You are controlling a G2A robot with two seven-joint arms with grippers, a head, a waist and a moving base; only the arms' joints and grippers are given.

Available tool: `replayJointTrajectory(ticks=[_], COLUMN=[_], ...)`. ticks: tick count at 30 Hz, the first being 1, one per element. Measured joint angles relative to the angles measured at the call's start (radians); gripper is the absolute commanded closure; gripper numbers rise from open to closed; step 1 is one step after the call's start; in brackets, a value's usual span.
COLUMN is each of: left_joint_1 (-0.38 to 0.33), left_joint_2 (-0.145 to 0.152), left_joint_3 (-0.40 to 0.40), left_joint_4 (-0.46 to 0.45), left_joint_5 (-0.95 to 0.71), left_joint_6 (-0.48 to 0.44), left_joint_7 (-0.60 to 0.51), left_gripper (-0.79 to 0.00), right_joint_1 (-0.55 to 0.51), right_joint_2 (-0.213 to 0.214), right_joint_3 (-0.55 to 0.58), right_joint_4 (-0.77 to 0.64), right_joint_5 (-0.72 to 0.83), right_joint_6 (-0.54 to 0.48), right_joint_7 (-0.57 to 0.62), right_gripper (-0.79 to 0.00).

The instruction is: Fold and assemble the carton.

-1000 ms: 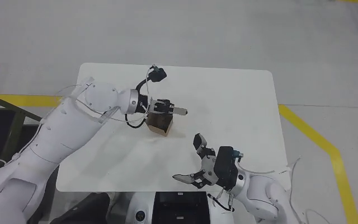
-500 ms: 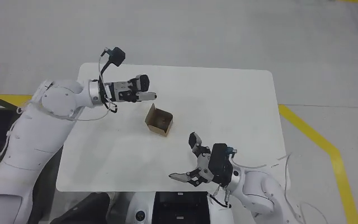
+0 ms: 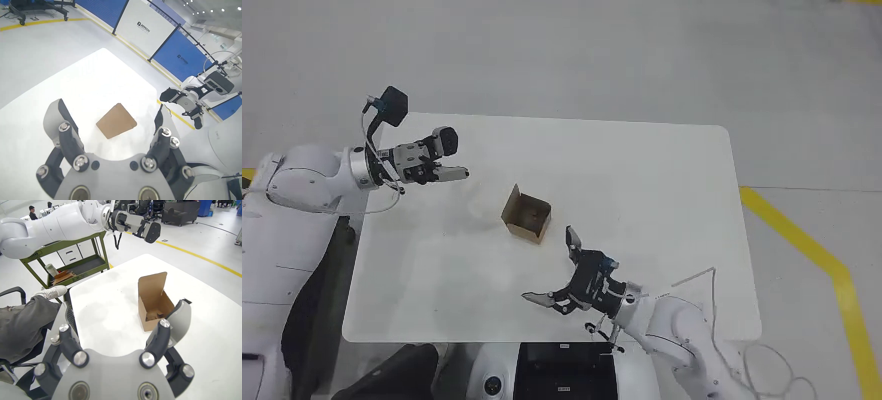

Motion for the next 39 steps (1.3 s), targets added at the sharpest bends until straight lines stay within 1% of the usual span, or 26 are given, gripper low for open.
replayJointTrajectory(ticks=[2,6,11,13,16,20,23,33,39], left_joint_1=[0.010,0.028,0.048,0.050,0.049,0.049,0.049,0.049,0.049], left_joint_2=[0.011,0.031,0.049,0.050,0.049,0.049,0.049,0.049,0.049], left_joint_3=[-0.014,-0.040,-0.080,-0.082,-0.081,-0.081,-0.081,-0.081,-0.081], left_joint_4=[0.016,0.044,0.047,0.046,0.046,0.046,0.046,0.046,0.046], left_joint_5=[0.025,0.044,0.021,0.018,0.019,0.019,0.019,0.019,0.019], left_joint_6=[-0.024,-0.071,-0.081,-0.081,-0.081,-0.081,-0.081,-0.081,-0.081], left_joint_7=[0.027,0.074,0.084,0.084,0.084,0.084,0.084,0.084,0.084], left_gripper=[-0.785,-0.785,-0.785,-0.785,-0.785,-0.785,-0.785,-0.785,-0.785], right_joint_1=[0.023,0.059,0.105,0.119,0.135,0.172,0.194,0.255,0.294], right_joint_2=[-0.008,-0.022,-0.043,-0.050,-0.064,-0.088,-0.106,-0.152,-0.180], right_joint_3=[-0.027,-0.065,-0.108,-0.123,-0.146,-0.187,-0.217,-0.234,-0.239], right_joint_4=[0.026,0.067,0.112,0.124,0.139,0.172,0.209,0.336,0.394], right_joint_5=[-0.024,-0.024,-0.017,-0.021,-0.020,-0.054,-0.078,0.005,0.003], right_joint_6=[0.024,0.067,0.141,0.174,0.252,0.393,0.477,0.580,0.683], right_joint_7=[-0.016,-0.036,-0.003,0.019,0.070,0.181,0.229,0.250,0.274], right_gripper=[-0.785,-0.785,-0.785,-0.785,-0.785,-0.785,-0.785,-0.785,-0.785])
